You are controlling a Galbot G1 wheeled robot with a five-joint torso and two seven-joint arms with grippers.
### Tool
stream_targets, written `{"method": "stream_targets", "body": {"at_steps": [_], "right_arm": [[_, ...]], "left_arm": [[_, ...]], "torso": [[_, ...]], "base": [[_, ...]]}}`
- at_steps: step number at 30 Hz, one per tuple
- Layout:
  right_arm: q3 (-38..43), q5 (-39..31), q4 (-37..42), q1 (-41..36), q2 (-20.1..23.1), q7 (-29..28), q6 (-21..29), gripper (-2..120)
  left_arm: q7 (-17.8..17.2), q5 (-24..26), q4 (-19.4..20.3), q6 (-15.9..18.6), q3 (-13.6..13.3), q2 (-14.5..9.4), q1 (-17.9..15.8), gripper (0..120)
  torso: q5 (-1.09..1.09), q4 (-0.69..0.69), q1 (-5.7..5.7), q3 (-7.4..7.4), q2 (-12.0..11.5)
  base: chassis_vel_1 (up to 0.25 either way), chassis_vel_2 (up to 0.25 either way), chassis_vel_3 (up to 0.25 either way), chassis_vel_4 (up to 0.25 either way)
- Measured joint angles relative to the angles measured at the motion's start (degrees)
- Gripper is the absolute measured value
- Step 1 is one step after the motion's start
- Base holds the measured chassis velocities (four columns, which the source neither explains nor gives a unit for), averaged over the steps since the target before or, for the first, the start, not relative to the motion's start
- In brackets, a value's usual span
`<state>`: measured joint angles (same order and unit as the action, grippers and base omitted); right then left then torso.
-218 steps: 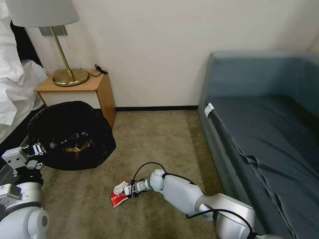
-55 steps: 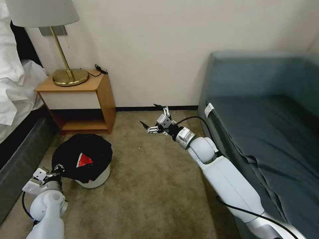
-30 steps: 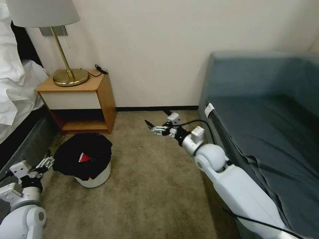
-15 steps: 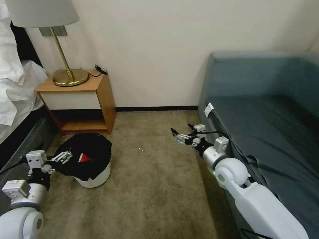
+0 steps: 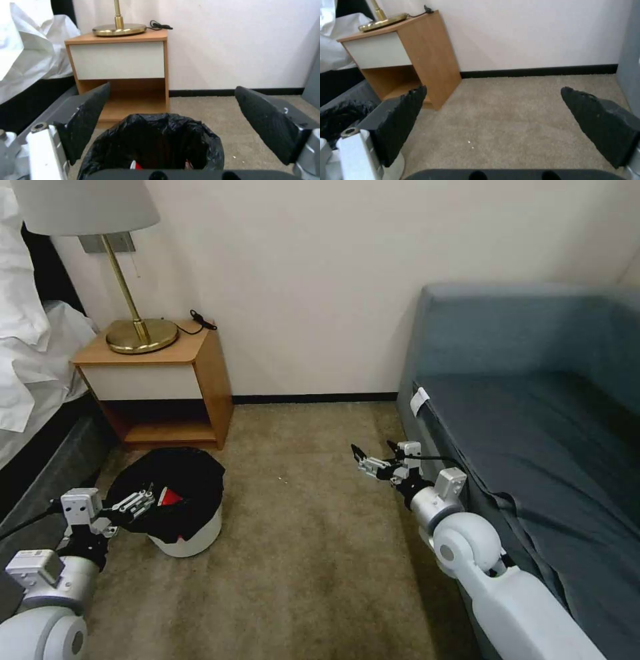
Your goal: Pick up the trash bin, then pick up the garbage on the floor and place it into the trash bin.
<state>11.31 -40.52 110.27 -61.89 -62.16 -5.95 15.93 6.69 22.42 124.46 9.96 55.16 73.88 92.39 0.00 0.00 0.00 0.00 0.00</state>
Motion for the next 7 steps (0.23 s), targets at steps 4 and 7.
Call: {"method": "stream_targets", "body": {"at_steps": [4,7], "right_arm": [[0.0,0.07,0.0,0.01,-0.01,0.0,0.0,100],[-0.01,0.11,0.0,0.04,-0.02,0.01,0.0,100]], "left_arm": [[-0.08,0.03,-0.02,0.02,0.0,0.02,-0.03,100],[-0.11,0.04,-0.08,0.03,0.02,0.03,-0.05,100]], "torso": [[0.0,0.0,0.0,0.0,0.0],[0.0,0.0,0.0,0.0,0.0]], "base": [[0.0,0.0,0.0,0.0],[0.0,0.0,0.0,0.0]]}}
